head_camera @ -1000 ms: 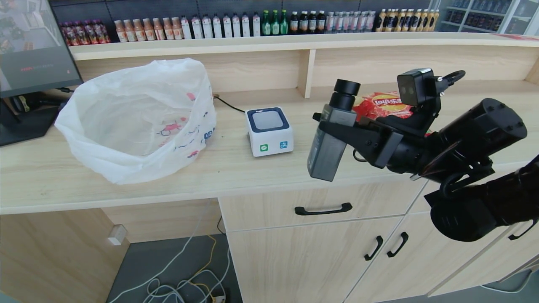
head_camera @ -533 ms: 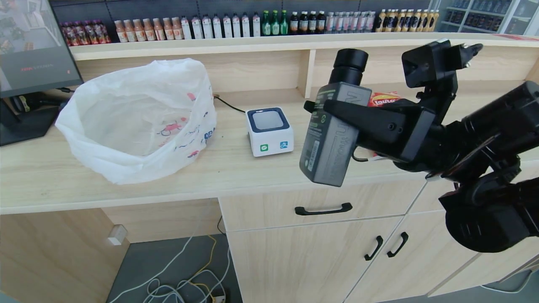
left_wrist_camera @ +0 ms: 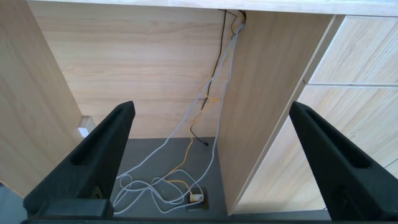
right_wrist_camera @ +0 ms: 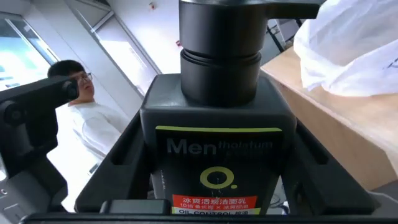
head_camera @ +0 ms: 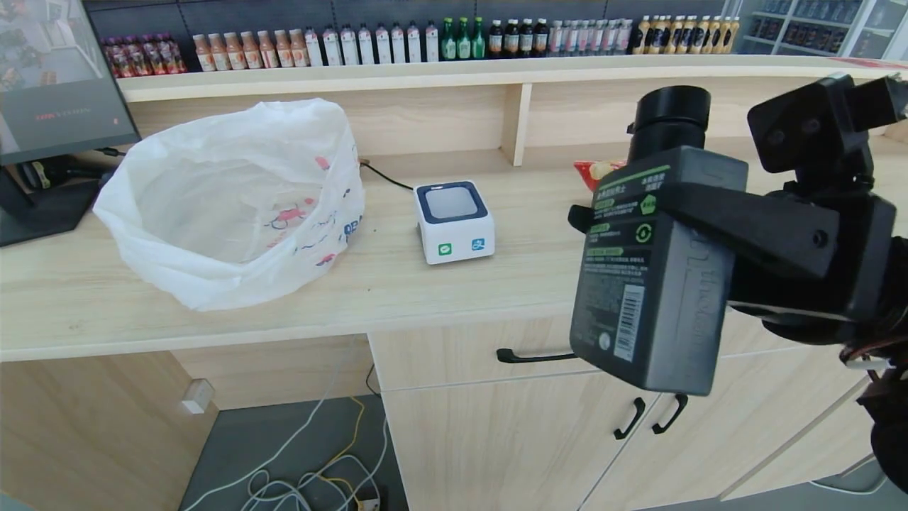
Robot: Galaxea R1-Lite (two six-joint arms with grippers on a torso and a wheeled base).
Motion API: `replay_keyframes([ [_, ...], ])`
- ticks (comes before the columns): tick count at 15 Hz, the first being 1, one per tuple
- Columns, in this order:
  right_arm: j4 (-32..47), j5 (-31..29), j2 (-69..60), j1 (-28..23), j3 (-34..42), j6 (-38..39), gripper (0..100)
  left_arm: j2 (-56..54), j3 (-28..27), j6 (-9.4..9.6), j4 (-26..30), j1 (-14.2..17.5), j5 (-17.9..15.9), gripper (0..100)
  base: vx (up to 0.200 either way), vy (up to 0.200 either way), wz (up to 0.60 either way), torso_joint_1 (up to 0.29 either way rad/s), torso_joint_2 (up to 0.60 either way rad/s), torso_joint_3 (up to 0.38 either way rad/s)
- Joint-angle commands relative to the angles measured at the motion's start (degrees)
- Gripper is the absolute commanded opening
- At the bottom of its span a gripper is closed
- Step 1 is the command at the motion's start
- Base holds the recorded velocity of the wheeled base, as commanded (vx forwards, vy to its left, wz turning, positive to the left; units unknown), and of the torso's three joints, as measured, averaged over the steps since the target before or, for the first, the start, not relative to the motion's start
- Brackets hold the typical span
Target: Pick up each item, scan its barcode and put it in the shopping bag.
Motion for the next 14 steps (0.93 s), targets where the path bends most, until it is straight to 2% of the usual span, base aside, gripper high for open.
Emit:
replay_keyframes([
  [1,-0.1,0.0,-3.7,1.0,3.4,0.2,0,0.0,0.0,-0.01,0.0,-0.1,0.0,100,0.0,0.0,0.0,0.0,0.0,0.0],
  [7,-0.1,-0.1,-0.7,1.1,2.4,-0.7,0,0.0,0.0,-0.01,0.0,0.0,-0.1,100,0.0,0.0,0.0,0.0,0.0,0.0],
  [11,-0.1,-0.1,2.6,1.0,-3.4,-4.9,0,0.0,0.0,-0.01,0.0,0.0,0.0,100,0.0,0.0,0.0,0.0,0.0,0.0],
  [14,-0.1,-0.4,6.5,-0.9,-4.6,-12.4,0,0.0,0.0,-0.01,0.0,0.0,0.0,100,0.0,0.0,0.0,0.0,0.0,0.0],
])
